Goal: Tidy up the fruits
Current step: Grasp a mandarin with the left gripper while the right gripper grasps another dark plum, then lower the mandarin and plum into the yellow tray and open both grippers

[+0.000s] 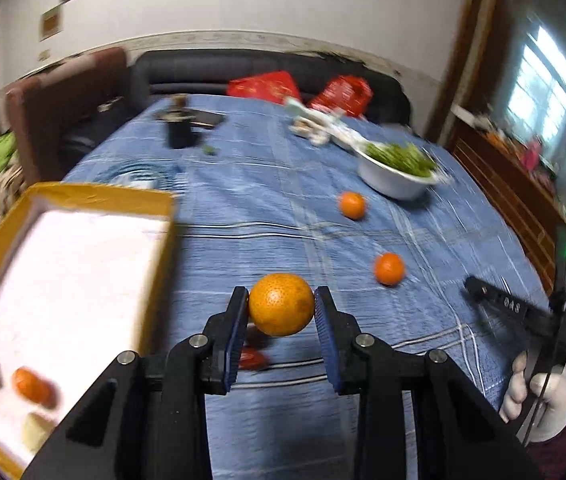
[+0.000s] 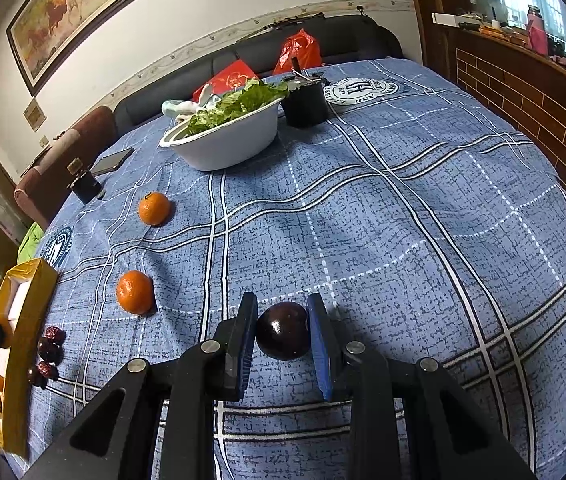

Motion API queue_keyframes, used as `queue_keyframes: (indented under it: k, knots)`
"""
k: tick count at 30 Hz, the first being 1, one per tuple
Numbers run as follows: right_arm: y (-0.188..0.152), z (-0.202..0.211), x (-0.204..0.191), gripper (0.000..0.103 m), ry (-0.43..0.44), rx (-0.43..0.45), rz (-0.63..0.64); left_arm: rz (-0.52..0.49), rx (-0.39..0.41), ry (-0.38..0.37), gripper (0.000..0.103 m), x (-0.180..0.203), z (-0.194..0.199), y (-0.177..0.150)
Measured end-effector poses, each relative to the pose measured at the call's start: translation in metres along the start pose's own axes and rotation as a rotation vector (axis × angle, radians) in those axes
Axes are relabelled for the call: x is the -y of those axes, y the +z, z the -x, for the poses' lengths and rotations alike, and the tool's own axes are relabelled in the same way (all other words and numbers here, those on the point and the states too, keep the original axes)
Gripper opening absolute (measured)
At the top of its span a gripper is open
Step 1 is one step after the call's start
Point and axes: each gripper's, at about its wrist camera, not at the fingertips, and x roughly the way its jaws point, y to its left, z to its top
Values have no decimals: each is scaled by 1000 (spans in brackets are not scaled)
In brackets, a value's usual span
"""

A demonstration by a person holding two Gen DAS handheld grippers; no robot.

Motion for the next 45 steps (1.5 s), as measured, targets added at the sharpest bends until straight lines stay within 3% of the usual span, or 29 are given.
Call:
queue_keyframes:
  k: [6,9,14,20,25,31,38,45]
  knots:
    - [-8,1,-25,27,-59,9,89,173,37,154,33,-95,40,-11]
    - [-12,18,-52,27,3,21,126,249,42,213,33,-138,50,-22]
    - [-33,34,-140,28,185,-22,268,363,35,258,33,-190,55,-36]
    - [-66,30,-248,29,383,-137,443,379,13,282,33,-213,51,-46]
    - [-94,19,-301,29,431,-199,519,392,9,263,33,-221,48,-49]
    - [-101,3,-342,29,460,-245,562,438,11,234,34,-231,49,-53]
    - [-106,-17,-381,29,454,-271,629,485,76,209,57,-240,74,-54]
    - [-111,-33,-384,33,462,-317,594,540,125,180,66,-247,93,-55]
